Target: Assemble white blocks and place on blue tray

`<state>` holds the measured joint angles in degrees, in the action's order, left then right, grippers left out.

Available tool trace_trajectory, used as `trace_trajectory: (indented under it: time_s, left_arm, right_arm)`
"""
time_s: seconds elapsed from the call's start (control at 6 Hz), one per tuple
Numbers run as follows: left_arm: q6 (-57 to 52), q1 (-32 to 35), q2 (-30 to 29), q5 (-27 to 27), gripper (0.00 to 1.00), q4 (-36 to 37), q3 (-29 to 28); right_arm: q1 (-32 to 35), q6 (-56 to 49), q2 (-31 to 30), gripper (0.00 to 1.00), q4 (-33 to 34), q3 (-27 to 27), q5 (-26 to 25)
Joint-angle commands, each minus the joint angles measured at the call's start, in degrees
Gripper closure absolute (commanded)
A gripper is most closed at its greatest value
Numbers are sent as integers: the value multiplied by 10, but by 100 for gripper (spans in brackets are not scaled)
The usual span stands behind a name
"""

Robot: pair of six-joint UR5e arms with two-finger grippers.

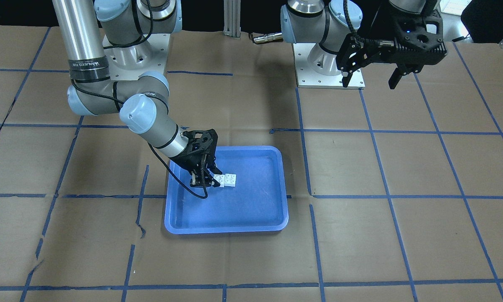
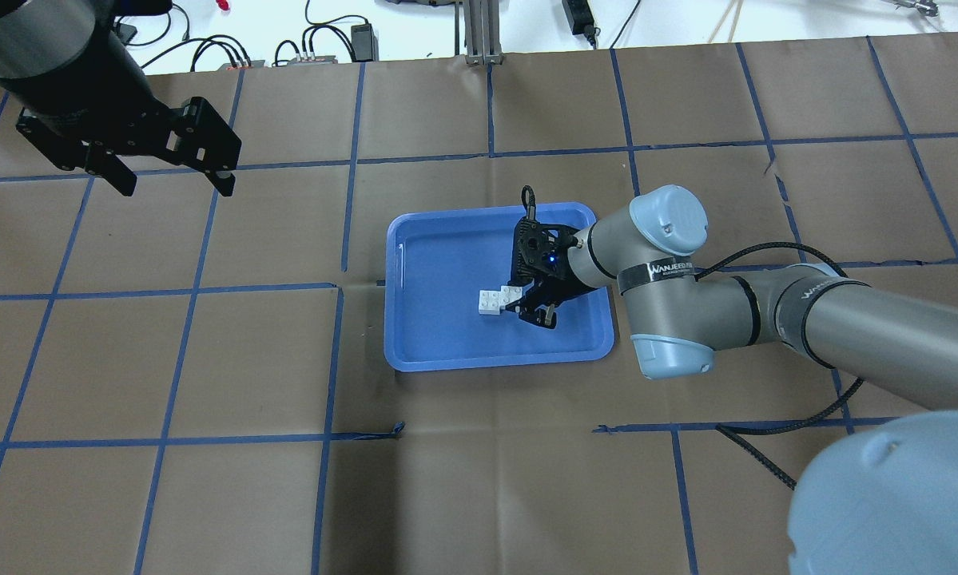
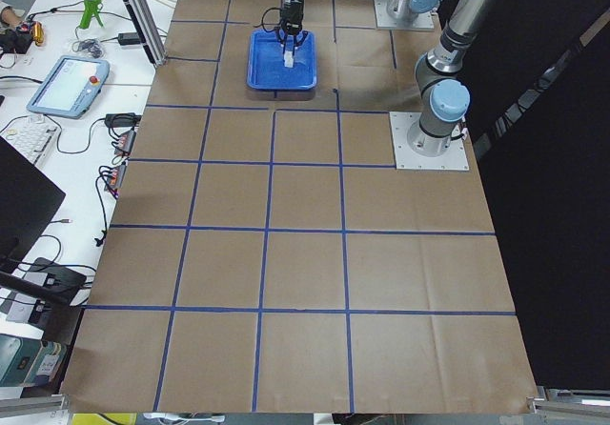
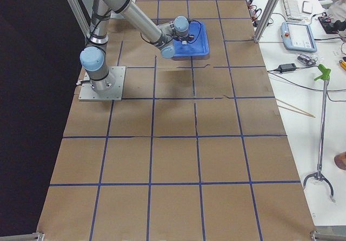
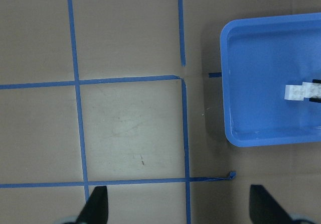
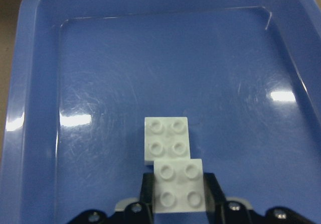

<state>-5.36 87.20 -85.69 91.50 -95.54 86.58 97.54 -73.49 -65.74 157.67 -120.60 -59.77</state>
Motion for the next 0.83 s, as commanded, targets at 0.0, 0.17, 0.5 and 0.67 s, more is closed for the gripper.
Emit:
trace_trajectory:
  time_s: [0.0,0.17,0.5,0.67]
  left_arm:
    - [0,1,0,1,1,0,0]
    - [0,1,0,1,1,0,0]
    - [0,1,0,1,1,0,0]
    - [0,1,0,1,1,0,1]
  right_arm:
    - [0,10,0,77,-1,-1,0]
    - [1,10,0,77,-2,-2,0]
    - [5,10,0,77,-2,-5,-1]
    - [6,10,0,77,-1,-9,-1]
